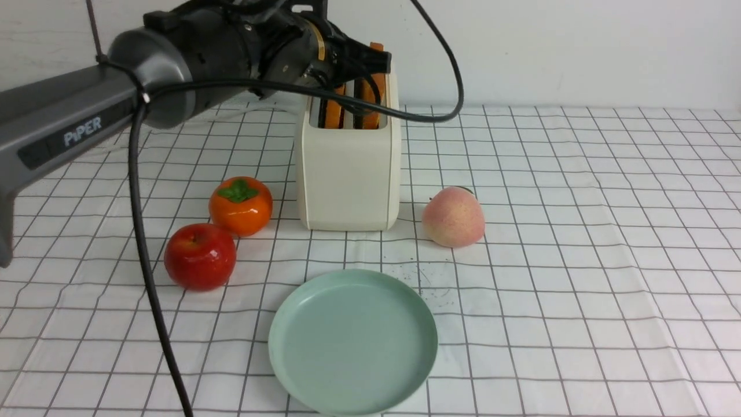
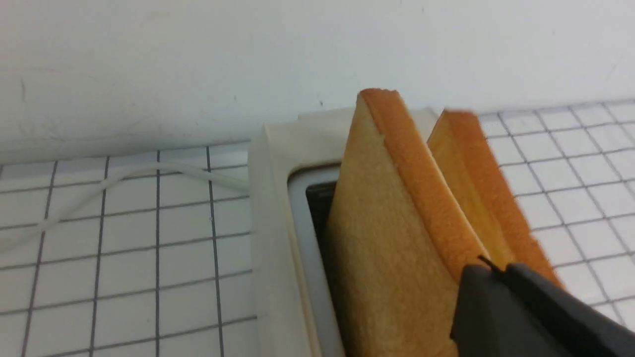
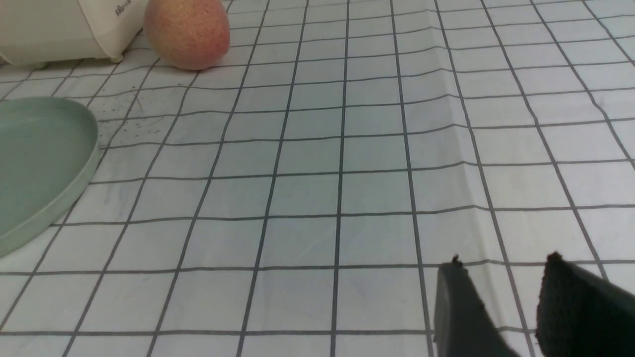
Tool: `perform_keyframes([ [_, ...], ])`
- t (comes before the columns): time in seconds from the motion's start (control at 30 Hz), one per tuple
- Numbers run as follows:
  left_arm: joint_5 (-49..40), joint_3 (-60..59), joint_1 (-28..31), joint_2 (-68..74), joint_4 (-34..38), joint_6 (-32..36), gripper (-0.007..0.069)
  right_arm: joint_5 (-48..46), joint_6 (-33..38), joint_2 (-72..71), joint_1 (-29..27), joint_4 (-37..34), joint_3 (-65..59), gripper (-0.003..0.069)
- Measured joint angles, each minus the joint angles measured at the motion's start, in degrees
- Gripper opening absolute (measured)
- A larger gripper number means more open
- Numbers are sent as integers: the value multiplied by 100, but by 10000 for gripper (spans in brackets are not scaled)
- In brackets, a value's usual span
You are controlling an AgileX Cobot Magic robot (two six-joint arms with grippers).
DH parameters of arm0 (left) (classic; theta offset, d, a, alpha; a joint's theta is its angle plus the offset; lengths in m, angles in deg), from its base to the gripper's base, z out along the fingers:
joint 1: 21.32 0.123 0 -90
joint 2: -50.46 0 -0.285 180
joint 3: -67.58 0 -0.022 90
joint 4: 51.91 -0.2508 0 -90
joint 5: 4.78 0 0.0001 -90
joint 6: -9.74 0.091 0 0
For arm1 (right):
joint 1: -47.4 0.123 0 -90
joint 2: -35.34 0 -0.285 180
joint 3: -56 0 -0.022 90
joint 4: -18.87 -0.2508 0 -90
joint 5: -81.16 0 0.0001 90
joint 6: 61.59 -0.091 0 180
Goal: Take toasted bread from bread machine on white checkered table place on plate.
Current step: 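Reach for a toast slice standing in the toaster with the left gripper, then place the slice of bread on the plate with the left gripper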
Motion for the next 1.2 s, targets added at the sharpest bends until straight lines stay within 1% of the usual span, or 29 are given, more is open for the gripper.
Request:
perform_keyframes([
  [0.13, -70, 0, 0, -678, 0, 0, -13, 0, 0, 0, 0, 0, 0, 241],
  [0.17, -214, 0, 0, -1117, 51, 0, -13, 0, 0, 0, 0, 0, 0, 241],
  [0.2, -238, 0, 0, -1230, 63, 0, -13, 0, 0, 0, 0, 0, 0, 241],
  [0.27, -802, 5, -6, -1921, 443, 155, -13, 0, 0, 0, 0, 0, 0, 241],
  [0.3, -1049, -48, -6, -2167, 690, 338, -13, 0, 0, 0, 0, 0, 0, 241],
  [0.33, -1093, -66, -6, -2215, 690, 338, -13, 0, 0, 0, 0, 0, 0, 241],
  [0.37, -1465, -373, -1, -2641, 1378, 896, -13, 0, 0, 0, 0, 0, 0, 241],
  [0.4, -1499, -478, -1, -2732, 1462, 962, -13, 0, 0, 0, 0, 0, 0, 241],
  [0.43, -1613, -661, -1, -2862, 1827, 1226, -13, 0, 0, 0, 0, 0, 0, 241],
  [0.47, -1732, -1202, -1, -3137, 2439, 1637, -13, 0, 0, 0, 0, 0, 0, 241],
  [0.5, -1793, -1767, -1, -3338, 3261, 2141, -13, 0, 0, 0, 0, 0, 0, 241],
  [0.57, -1785, -2807, -1, -3557, 4458, 2916, -13, 0, 0, 0, 0, 0, 0, 241],
  [0.6, -1744, -3309, -1, -3628, 5166, 3430, -13, 0, 0, 0, 0, 0, 0, 241],
  [0.63, -1726, -3404, -6, -3650, 5313, 3538, -13, 0, 0, 0, 0, 0, 0, 241],
  [0.67, -1639, -4076, -6, -3671, 6450, 4465, -13, 0, 0, 0, 0, 0, 0, 241],
  [0.7, -1602, -4147, -6, -3671, 6730, 4706, -13, 0, 0, 0, 0, 0, 0, 241],
  [0.73, -1518, -4465, -6, -3653, 7269, 5197, -13, 0, 0, 0, 0, 0, 0, 241],
  [0.77, -1339, -4789, -6, -3580, 8142, 6037, -13, 0, 0, 0, 0, 0, 0, 241],
  [0.8, -1233, -4938, -6, -3503, 8701, 6567, -13, 0, 0, 0, 0, 0, 0, 241],
  [0.87, -1090, -5087, 23, -3275, 9599, 7322, -13, 0, 0, 0, 0, 0, 0, 241],
  [0.9, -1083, -5099, 37, -3221, 9728, 7425, -13, 0, 0, 0, 0, 0, 0, 241],
  [0.93, -1097, -5129, 113, -3008, 10130, 7737, -13, 0, 0, 0, 0, 0, 0, 241],
  [0.97, -1111, -5141, 171, -2890, 10246, 7824, -13, 0, 0, 0, 0, 0, 0, 241],
  [1.07, -1175, -5147, 319, -2698, 10317, 7904, -13, 0, 0, 0, 0, 0, 0, 241],
  [1.13, -1369, -5147, 610, -2581, 10312, 7914, -13, 0, 0, 0, 0, 0, 0, 241],
  [1.2, -1475, -5147, 715, -2573, 10312, 7914, -13, 0, 0, 0, 0, 0, 0, 241],
])
